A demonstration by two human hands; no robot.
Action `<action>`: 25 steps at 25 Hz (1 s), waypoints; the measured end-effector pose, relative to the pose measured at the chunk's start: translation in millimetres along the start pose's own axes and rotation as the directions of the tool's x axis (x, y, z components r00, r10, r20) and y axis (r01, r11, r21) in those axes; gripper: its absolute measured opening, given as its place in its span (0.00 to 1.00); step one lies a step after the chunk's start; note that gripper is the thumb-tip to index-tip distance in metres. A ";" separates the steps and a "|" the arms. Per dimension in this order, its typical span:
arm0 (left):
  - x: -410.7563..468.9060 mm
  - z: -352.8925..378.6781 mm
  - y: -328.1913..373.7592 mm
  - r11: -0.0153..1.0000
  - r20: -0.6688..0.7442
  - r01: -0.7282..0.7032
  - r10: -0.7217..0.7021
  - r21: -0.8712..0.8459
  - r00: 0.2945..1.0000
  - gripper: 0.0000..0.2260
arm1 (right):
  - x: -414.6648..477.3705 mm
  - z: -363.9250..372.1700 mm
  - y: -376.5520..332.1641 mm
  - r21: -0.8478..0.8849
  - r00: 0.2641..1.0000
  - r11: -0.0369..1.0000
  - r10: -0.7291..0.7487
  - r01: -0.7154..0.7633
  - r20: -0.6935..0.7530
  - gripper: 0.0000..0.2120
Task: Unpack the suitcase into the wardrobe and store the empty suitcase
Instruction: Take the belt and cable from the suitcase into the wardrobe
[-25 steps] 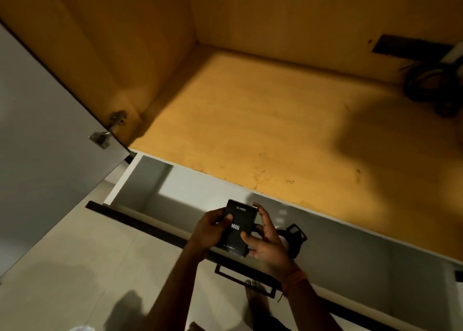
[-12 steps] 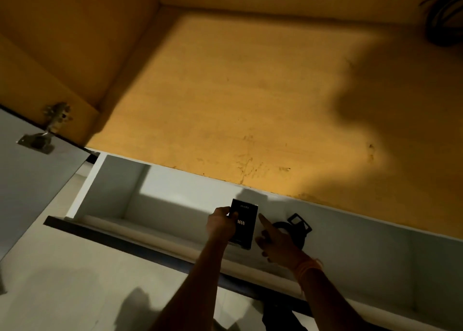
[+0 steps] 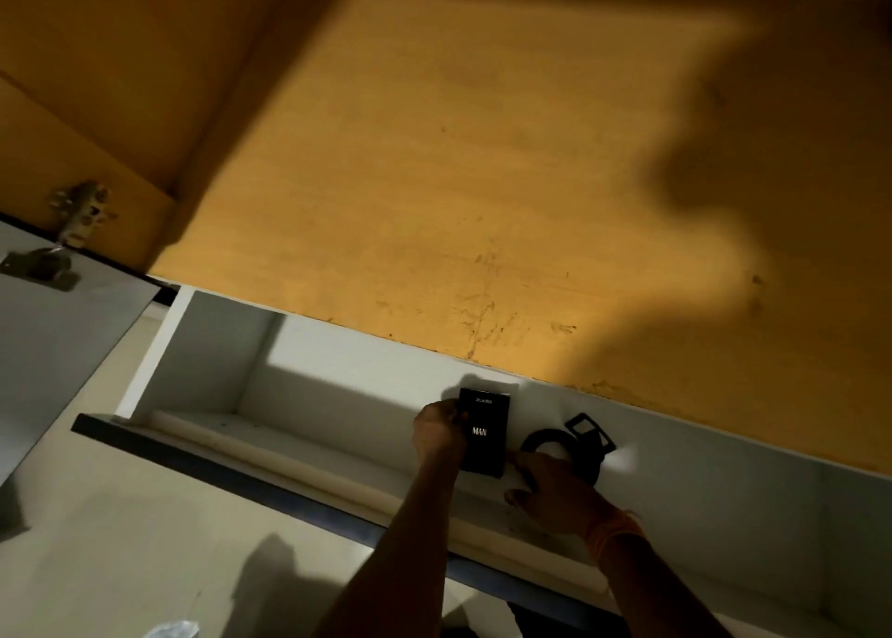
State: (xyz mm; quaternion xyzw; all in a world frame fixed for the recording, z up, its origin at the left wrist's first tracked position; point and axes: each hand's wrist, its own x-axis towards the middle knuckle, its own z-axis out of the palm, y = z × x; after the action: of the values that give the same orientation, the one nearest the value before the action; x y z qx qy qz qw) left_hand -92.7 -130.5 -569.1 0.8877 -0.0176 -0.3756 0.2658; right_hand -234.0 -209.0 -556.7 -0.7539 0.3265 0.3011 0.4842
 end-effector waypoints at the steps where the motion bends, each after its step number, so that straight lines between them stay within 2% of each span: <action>1: -3.1 -3.4 3.4 1.000 0.014 -0.015 0.015 -0.014 1.000 0.14 | -1.7 -2.0 -2.6 -0.011 1.000 1.000 -0.002 0.002 0.002 0.26; 5: -29.4 -38.2 15.7 0.983 0.051 -0.166 0.163 0.080 0.985 0.16 | -12.5 -10.4 -31.7 0.005 0.998 0.998 -0.068 0.068 0.013 0.26; 7: -48.1 -70.9 9.9 0.972 -0.065 -0.212 0.219 0.098 0.974 0.16 | -19.8 -12.6 -59.4 -0.027 0.988 0.988 -0.155 0.155 0.005 0.28; 9: -75.6 -103.0 -4.3 0.980 -0.269 -0.195 0.201 0.049 0.942 0.12 | -29.1 -14.1 -87.0 -0.045 0.977 0.977 -0.211 0.210 -0.015 0.18; 10: -92.7 -120.2 -16.3 0.986 -0.350 -0.168 0.158 0.002 0.923 0.09 | -37.2 -13.6 -102.2 -0.048 0.971 0.969 -0.241 0.241 0.001 0.13; 11: -111.8 -139.3 -31.8 0.990 -0.408 -0.135 0.105 -0.046 0.907 0.07 | -43.1 -10.5 -117.8 -0.056 0.953 0.952 -0.300 0.301 0.030 0.12; 13: -144.5 -172.5 -73.9 0.994 -0.495 -0.040 -0.016 -0.101 0.869 0.06 | -53.2 2.2 -154.6 -0.095 0.917 0.912 -0.395 0.399 0.060 0.18; 16: -200.5 -212.2 -148.4 0.962 -0.624 0.115 -0.250 -0.248 0.740 0.07 | -81.7 36.4 -218.0 -0.155 0.834 0.826 -0.507 0.543 0.219 0.12; 18: -239.2 -218.0 -205.5 0.908 -0.648 0.163 -0.392 -0.385 0.653 0.09 | -92.8 72.7 -243.8 -0.159 0.766 0.766 -0.555 0.623 0.324 0.09; 21: -296.5 -212.9 -271.2 0.825 -0.656 0.170 -0.537 -0.539 0.529 0.17 | -114.4 139.7 -276.0 -0.158 0.663 0.675 -0.604 0.721 0.442 0.06; 23: -333.0 -205.5 -309.9 0.774 -0.636 0.221 -0.620 -0.594 0.459 0.19 | -137.7 200.8 -297.2 -0.179 0.611 0.644 -0.547 0.744 0.572 0.09; 25: -359.9 -203.6 -335.2 0.750 -0.622 0.284 -0.657 -0.597 0.426 0.17 | -161.4 250.1 -309.4 -0.184 0.549 0.614 -0.483 0.768 0.682 0.14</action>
State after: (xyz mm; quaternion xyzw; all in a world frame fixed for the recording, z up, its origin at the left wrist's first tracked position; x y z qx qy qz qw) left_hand -269.6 333.6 -377.7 0.8470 0.4381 0.0138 0.3007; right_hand -123.6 153.5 -354.9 -0.7849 -0.2180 0.3792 0.4390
